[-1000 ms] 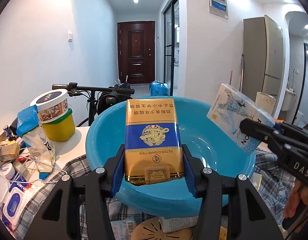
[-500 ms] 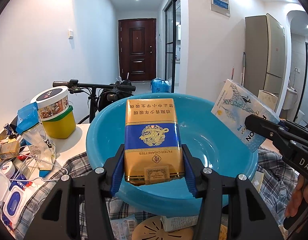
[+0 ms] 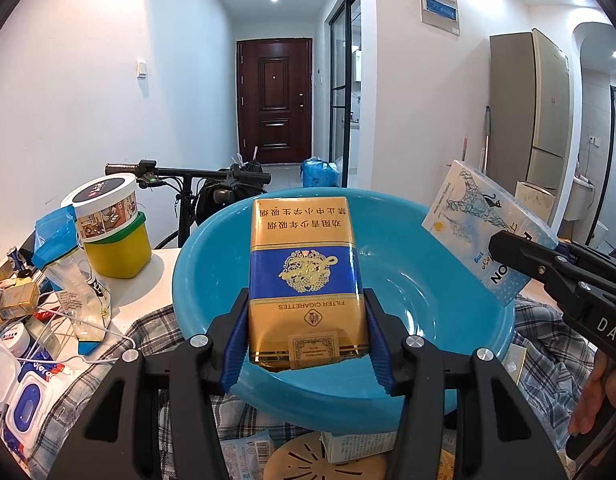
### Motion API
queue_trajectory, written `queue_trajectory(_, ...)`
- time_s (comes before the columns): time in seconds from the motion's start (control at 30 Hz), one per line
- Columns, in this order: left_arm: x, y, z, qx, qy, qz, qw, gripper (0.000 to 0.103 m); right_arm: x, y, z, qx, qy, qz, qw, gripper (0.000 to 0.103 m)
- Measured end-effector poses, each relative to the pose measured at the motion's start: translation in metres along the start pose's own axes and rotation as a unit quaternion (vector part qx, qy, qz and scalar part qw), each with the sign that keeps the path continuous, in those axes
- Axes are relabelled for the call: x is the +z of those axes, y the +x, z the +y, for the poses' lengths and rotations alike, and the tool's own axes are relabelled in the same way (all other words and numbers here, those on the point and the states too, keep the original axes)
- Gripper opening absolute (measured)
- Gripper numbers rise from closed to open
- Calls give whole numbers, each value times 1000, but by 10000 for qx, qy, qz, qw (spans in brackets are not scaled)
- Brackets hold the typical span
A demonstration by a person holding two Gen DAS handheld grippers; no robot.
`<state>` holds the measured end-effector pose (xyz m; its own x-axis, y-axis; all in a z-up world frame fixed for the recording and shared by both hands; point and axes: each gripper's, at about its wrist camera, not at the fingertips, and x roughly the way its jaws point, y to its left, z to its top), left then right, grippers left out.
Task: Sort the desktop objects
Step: 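Hold the gold-blue box above the basin with the left gripper while the right holds the RAISON box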
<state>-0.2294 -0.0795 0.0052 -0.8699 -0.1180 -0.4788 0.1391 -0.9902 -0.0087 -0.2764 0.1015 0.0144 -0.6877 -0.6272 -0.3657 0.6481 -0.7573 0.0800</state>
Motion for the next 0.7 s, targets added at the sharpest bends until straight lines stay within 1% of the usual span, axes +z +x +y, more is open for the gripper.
queue_trajectory(0.7, 0, -1, -1, -9, -2, -15, 10000, 54, 1, 0, -1, 5, -12, 7, 10000, 21)
